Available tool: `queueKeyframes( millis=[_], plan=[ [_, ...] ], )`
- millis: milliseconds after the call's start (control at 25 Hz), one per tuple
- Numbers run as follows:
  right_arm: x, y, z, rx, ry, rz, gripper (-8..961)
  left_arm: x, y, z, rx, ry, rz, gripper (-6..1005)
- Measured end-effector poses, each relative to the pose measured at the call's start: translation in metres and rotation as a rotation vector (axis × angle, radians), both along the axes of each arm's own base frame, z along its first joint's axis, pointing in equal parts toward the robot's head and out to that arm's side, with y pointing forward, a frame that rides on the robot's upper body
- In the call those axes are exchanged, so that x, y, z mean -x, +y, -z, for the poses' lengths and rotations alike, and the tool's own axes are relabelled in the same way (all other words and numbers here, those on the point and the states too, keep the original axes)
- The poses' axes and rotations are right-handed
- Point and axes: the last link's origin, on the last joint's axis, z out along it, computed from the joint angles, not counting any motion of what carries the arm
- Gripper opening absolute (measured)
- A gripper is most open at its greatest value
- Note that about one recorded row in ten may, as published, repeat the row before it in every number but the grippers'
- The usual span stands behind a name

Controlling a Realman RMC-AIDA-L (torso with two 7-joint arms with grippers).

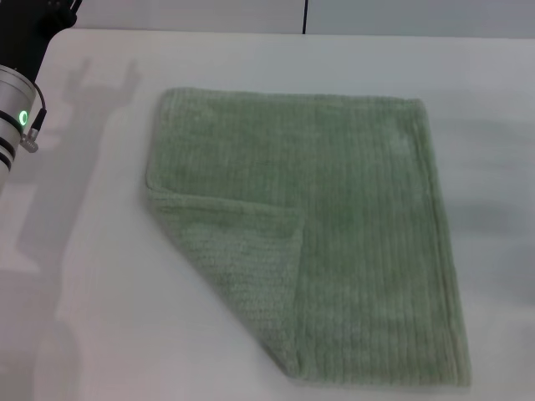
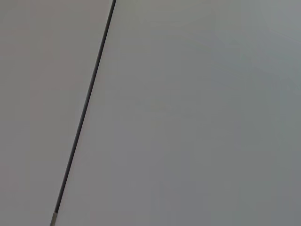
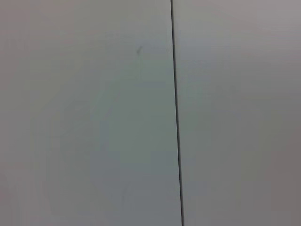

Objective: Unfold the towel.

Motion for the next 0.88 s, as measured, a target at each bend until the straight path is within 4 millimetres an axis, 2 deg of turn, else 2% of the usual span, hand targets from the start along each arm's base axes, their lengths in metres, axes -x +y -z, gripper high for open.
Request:
queueKeyframes(
  millis=[680,880],
  plan=[
    [0.003,0.002,0.002,0.01,0.0,-0.007,588,0.001,0.0,0.0,0.0,-0.001,-0.003,813],
    [0.013,0.006,0.01,0.063,-0.035,-0.056,585,0.001,0.0,0.0,-0.001,-0.001,-0.003,813]
  ],
)
